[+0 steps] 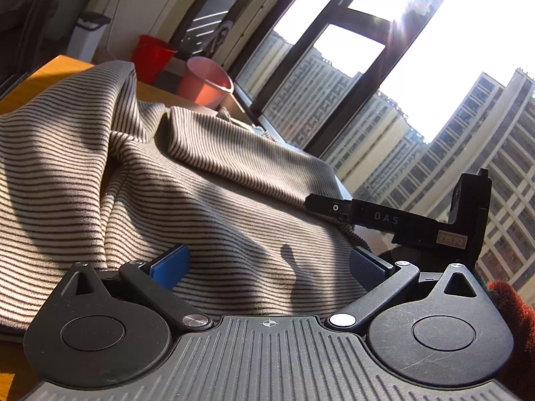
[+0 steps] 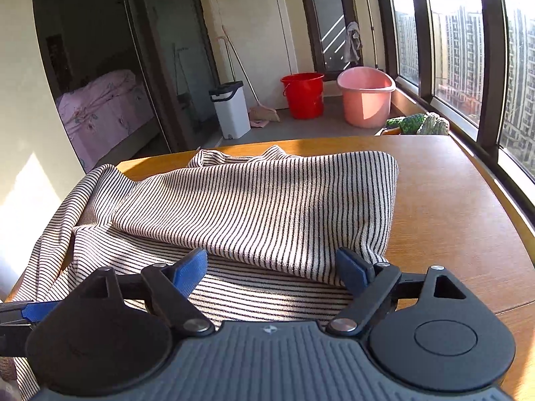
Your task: Fold clothes
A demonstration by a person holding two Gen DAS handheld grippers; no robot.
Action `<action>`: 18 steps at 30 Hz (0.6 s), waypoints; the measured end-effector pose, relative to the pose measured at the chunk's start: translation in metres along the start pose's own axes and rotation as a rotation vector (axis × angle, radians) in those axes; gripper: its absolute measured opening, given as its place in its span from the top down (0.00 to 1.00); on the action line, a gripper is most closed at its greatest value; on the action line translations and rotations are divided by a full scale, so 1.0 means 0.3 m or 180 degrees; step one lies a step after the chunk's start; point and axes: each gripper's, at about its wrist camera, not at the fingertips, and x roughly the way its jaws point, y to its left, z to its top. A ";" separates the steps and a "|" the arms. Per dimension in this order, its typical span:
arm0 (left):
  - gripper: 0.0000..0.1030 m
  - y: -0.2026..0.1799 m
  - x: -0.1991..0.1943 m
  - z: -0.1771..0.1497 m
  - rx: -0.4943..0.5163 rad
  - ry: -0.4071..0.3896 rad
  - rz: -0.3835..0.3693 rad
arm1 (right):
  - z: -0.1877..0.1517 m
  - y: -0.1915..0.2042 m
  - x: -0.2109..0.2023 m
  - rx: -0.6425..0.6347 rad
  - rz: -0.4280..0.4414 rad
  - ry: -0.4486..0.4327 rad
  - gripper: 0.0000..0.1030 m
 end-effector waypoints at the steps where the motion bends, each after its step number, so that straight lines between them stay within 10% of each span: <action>1: 0.00 0.004 0.000 0.001 0.0002 0.0003 0.0000 | -0.002 0.018 -0.023 -0.0009 0.0034 -0.0047 0.02; 18: 0.00 -0.114 0.011 0.000 0.1032 0.0377 0.0638 | -0.107 -0.053 -0.066 0.0706 0.0568 -0.0061 0.00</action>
